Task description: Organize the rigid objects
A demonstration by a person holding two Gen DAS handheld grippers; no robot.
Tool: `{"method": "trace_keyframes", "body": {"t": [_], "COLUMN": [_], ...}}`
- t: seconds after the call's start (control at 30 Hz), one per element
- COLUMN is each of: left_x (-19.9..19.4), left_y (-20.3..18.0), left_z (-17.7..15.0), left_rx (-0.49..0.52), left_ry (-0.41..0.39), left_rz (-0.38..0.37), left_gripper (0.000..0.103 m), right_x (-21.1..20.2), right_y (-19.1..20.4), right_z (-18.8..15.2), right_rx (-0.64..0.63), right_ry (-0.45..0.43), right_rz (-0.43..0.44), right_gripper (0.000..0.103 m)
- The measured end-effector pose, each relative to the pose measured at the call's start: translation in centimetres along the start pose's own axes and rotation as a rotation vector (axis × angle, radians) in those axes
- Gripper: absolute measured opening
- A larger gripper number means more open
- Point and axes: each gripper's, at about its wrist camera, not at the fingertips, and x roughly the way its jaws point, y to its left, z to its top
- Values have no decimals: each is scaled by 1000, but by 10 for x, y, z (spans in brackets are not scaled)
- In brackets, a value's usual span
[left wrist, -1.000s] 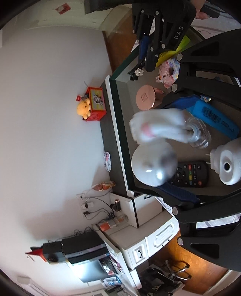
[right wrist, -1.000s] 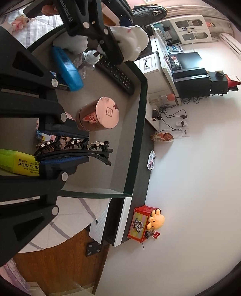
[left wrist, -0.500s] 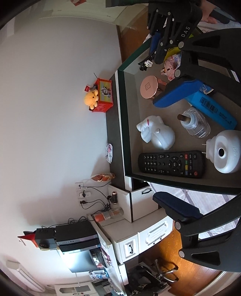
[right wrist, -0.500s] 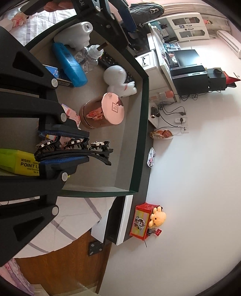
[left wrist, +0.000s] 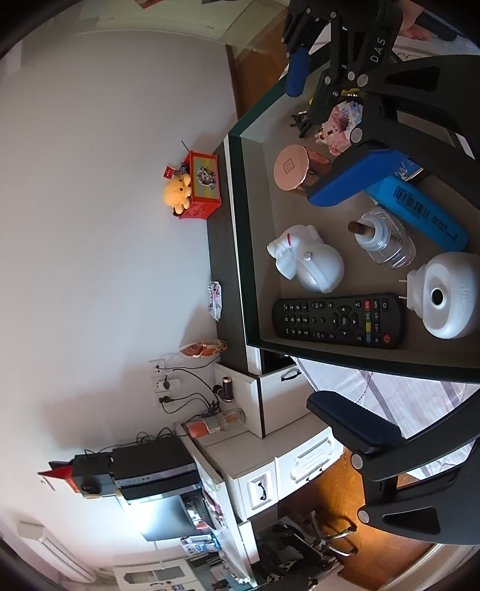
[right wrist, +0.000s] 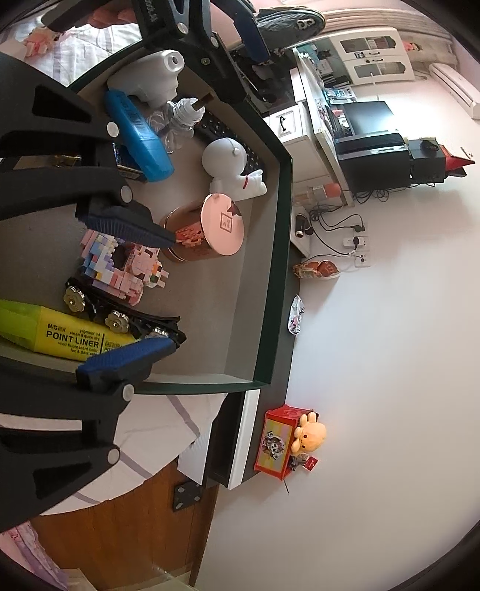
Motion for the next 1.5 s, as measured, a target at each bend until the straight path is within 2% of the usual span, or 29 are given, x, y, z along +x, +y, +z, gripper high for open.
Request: {"method": "trace_keyframes", "body": {"t": [0.17, 0.27, 0.43, 0.57, 0.63, 0.67, 0.77, 0.97, 1.17, 1.37, 1.5], "left_x": [0, -2, -11, -48, -74, -84, -123, -199, -267, -321, -346], "left_y": [3, 5, 13, 22, 24, 25, 27, 27, 24, 22, 24], "left_z": [0, 1, -1, -5, -7, -8, -12, -31, -52, -75, -84], "left_rx": [1, -4, -35, -66, -71, -70, -63, -55, -66, -70, -57], "left_ry": [1, -16, 0, -14, -39, -49, -83, -148, -229, -295, -310], "left_rz": [39, 49, 53, 26, 41, 47, 77, 90, 105, 90, 92], "left_gripper": [102, 103, 103, 103, 103, 103, 103, 103, 103, 103, 103], "right_x": [-1, -3, -14, -44, -62, -71, -110, -181, -251, -293, -314], "right_y": [0, 5, 2, -3, 0, 3, 18, 51, 89, 105, 114], "right_z": [-1, -1, 1, -6, -10, -11, -17, -33, -65, -95, -107], "right_rx": [2, -13, -1, 43, 55, 54, 24, -8, -38, -4, 2], "right_ry": [-4, -17, -45, -82, -107, -118, -163, -248, -352, -386, -390], "right_rz": [6, 11, 55, 59, 49, 35, 23, 16, -27, -21, -36], "right_gripper": [64, 75, 82, 85, 92, 103, 103, 103, 103, 103, 103]}}
